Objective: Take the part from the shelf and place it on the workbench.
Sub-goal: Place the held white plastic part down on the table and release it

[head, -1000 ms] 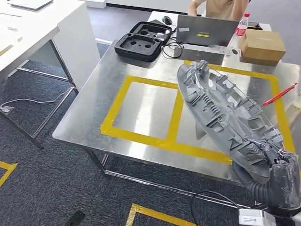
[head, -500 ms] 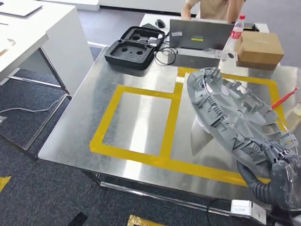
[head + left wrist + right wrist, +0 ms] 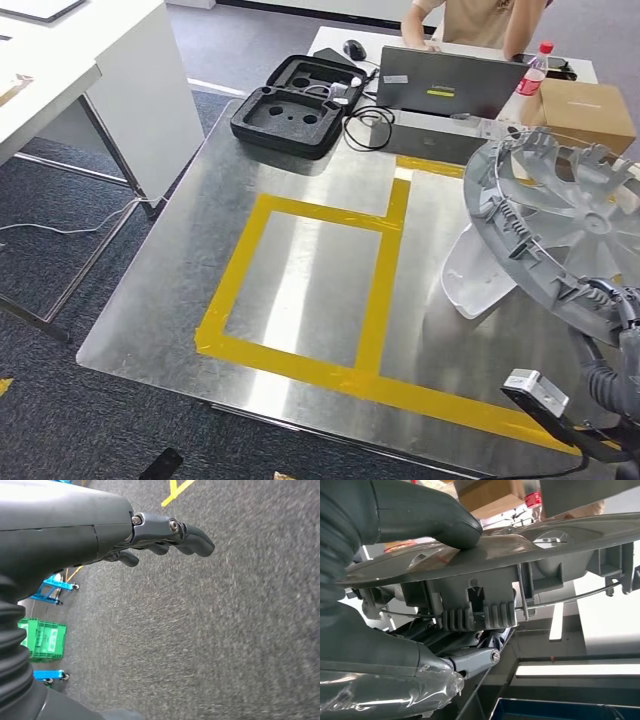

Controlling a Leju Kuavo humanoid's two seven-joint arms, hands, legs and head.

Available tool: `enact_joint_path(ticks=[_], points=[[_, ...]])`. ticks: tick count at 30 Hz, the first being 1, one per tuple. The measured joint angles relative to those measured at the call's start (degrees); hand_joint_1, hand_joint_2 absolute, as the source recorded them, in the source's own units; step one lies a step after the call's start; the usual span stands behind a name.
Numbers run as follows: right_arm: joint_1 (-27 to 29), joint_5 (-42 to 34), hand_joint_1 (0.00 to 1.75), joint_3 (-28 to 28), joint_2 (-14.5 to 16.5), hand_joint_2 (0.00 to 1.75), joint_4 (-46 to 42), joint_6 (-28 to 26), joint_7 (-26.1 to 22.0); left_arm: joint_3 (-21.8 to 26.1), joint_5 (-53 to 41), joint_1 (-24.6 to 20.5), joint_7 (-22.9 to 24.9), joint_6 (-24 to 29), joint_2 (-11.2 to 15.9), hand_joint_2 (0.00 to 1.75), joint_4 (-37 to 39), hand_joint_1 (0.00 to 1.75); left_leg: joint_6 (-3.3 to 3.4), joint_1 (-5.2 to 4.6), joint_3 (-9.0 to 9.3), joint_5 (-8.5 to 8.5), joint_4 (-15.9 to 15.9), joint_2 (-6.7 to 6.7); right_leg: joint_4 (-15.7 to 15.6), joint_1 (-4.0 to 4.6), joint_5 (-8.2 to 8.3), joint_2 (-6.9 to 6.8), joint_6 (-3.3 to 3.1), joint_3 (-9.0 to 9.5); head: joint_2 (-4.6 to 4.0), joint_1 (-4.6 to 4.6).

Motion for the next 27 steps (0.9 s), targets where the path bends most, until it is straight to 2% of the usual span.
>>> enact_joint_path(ticks=[4, 7, 8, 10, 11, 12, 13, 14, 16, 17, 19, 22, 23, 24, 26, 27], points=[[0.0, 0.2, 1.75, -0.2, 0.0, 1.75, 0.3, 0.0, 0.1, 0.0, 0.1, 0.0, 0.0, 0.0, 0.0, 1.75, 0.0, 0.0, -0.13, -0.15, 0.1, -0.12, 0.1, -0.05, -0.5, 0.05, 0.19, 0.02, -0.01, 0.23, 0.0, -0.01], [-0.1, 0.5, 1.75, -0.4, 0.0, 1.75, 0.8, -0.1, 0.2, 0.0, 0.2, -0.1, -0.4, 0.2, 0.0, 1.75, 0.0, 0.0, -0.31, -0.23, -0.08, -0.11, 0.2, -0.13, -0.8, 0.05, 0.34, 0.07, -0.3, 0.22, 0.0, -0.09], [-0.2, 0.8, 1.31, -0.8, -0.1, 1.31, 1.2, -0.1, 0.4, 0.0, 0.2, -0.2, -0.7, 0.3, 0.0, 1.75, 0.0, 0.0, -0.6, -0.26, -0.16, -0.33, 0.4, -0.07, -1.0, -0.07, 0.43, 0.08, -0.68, 0.29, 0.0, -0.13], [-0.8, 1.2, 0.44, -1.8, -0.2, 0.44, 1.8, 0.0, 0.6, 0.0, 0.2, -0.3, -1.2, 0.8, -0.3, 1.75, 0.0, 0.0, -1.47, -0.11, -3.13, -3.55, 6.3, 0.22, -1.3, -0.32, 0.45, 0.05, -1.66, 0.5, 0.0, -0.31], [-1.2, 1.2, 0.0, -2.2, -0.3, 0.0, 1.9, 0.1, 0.6, 0.0, 0.3, -0.3, -1.5, 1.0, -0.4, 1.31, 0.0, 0.0, -1.88, -0.01, -5.31, -5.55, 10.7, 0.36, -1.5, -0.44, 0.41, 0.02, -2.12, 0.67, 0.0, -0.37], [-1.5, 1.0, 0.0, -2.3, -0.3, 0.0, 2.0, 0.3, 0.5, 0.0, 0.6, -0.3, -1.8, 1.2, -0.5, 0.87, 0.0, 0.0, -2.09, 0.14, -7.53, -7.05, 14.9, 0.42, -1.5, -0.46, 0.33, 0.0, -2.33, 0.76, 0.0, -0.45], [-1.6, 0.8, 0.0, -2.4, -0.3, 0.0, 2.0, 0.5, 0.4, 0.0, 1.0, -0.3, -2.2, 1.3, -0.6, 0.44, 0.0, 0.0, -2.14, 0.21, -8.36, -6.84, 16.3, 0.42, -1.5, -0.47, 0.26, 0.0, -2.35, 0.86, 0.0, -0.45], [-1.7, 0.5, 0.0, -2.5, -0.3, 0.0, 2.0, 0.7, 0.3, 0.1, 1.4, -0.3, -2.7, 1.4, -0.6, 0.0, 0.0, 0.0, -2.13, 0.27, -8.07, -5.54, 15.4, 0.43, -1.5, -0.5, 0.17, 0.02, -2.31, 1.01, 0.0, -0.45], [-2.1, -0.1, 0.0, -2.6, -0.5, 0.0, 1.9, 1.2, 0.0, 0.1, 1.8, -0.5, -3.2, 1.5, -0.7, 0.0, 0.0, 0.0, -2.05, 0.4, -4.78, -1.53, 8.8, 0.5, -1.5, -0.56, -0.11, 0.08, -1.99, 1.46, 0.0, -0.45], [-2.3, -0.5, 0.0, -2.6, -0.6, 0.0, 1.8, 1.5, -0.1, 0.2, 1.8, -0.6, -3.1, 1.6, -0.8, 0.0, 0.0, 0.0, -1.98, 0.44, -2.74, -0.35, 5.0, 0.5, -1.4, -0.48, -0.35, 0.13, -1.68, 1.6, 0.0, -0.5], [-2.6, -1.0, 0.0, -2.8, -1.0, 0.0, 1.6, 2.0, -0.2, 0.2, 1.8, -0.8, -2.9, 1.9, -1.1, 0.0, 0.0, 0.0, -1.68, 0.46, -0.45, 0.08, 0.7, 0.46, -1.4, -0.26, -0.69, 0.2, -1.03, 1.69, 0.0, -0.52], [-3.0, -1.4, 0.0, -2.9, -1.5, 0.0, 1.4, 2.4, -0.4, 0.2, 2.3, -0.8, -3.0, 2.5, -1.6, 0.0, 0.0, 0.0, -0.78, 0.55, -0.03, -0.33, 0.0, 0.38, -1.5, -0.25, -1.1, 0.14, -0.2, 1.62, 0.0, -0.47], [-3.1, -1.5, 0.0, -3.0, -1.7, 0.0, 1.3, 2.5, -0.4, 0.3, 2.5, -0.8, -3.1, 2.8, -1.7, 0.0, 0.0, 0.0, -0.41, 0.64, 0.07, -0.34, 0.0, 0.39, -0.5, -0.28, -1.88, 0.07, 0.06, 1.23, 0.0, -0.37], [-3.1, -1.6, 0.0, -3.0, -1.9, 0.0, 1.2, 2.6, -0.4, 0.4, 2.7, -0.9, -3.2, 3.0, -1.8, 0.0, 0.0, 0.0, -0.11, 0.72, 0.15, -0.33, -0.1, 0.4, 1.8, -0.3, -3.29, 0.0, 0.28, 0.28, 0.0, -0.33], [-3.2, -1.7, 0.0, -3.0, -2.1, 0.0, 1.1, 2.7, -0.4, 0.5, 2.8, -0.9, -3.3, 3.1, -1.8, 0.0, 0.0, 0.0, 0.28, 0.62, 0.19, -0.42, -0.1, 0.41, 9.3, -0.29, -7.13, -0.08, 0.56, -3.35, 0.0, -0.22], [-3.2, -1.7, 0.0, -3.0, -2.1, 0.0, 1.1, 2.7, -0.4, 0.6, 2.9, -0.8, -3.3, 3.2, -1.9, 0.0, 0.0, 0.0, 0.35, 0.55, 0.22, -0.47, -0.1, 0.41, 12.7, -0.29, -8.38, -0.08, 0.61, -5.15, 0.0, -0.24]])
